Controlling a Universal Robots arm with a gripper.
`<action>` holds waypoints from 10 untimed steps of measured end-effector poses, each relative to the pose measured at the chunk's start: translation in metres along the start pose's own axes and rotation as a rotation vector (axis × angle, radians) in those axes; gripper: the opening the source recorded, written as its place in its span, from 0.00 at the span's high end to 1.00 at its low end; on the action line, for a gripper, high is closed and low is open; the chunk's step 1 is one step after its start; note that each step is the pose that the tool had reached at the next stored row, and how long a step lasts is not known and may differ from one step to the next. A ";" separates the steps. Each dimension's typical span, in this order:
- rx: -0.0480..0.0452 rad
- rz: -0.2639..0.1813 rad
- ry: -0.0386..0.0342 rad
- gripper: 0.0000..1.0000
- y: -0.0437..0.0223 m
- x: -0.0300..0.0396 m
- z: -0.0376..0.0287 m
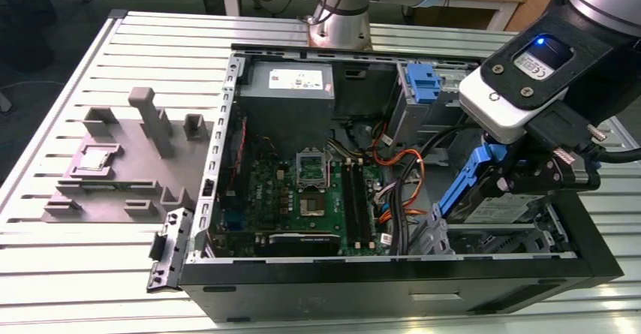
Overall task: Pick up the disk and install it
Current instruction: 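Insert the disk into the insertion slot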
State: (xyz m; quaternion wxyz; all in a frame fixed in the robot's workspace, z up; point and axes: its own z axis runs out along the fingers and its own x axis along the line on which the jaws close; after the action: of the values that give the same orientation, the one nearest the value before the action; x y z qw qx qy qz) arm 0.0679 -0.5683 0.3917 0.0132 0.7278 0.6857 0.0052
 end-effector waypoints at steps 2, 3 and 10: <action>0.0000 0.000 0.0000 0.63 0.0000 0.0000 0.0001; 0.0000 0.000 0.0000 0.63 0.0000 0.0000 0.0001; 0.0001 0.000 0.0001 0.56 0.0000 0.0000 0.0002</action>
State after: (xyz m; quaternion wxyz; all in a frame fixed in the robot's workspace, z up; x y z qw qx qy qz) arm 0.0680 -0.5683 0.3915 0.0132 0.7277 0.6857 0.0052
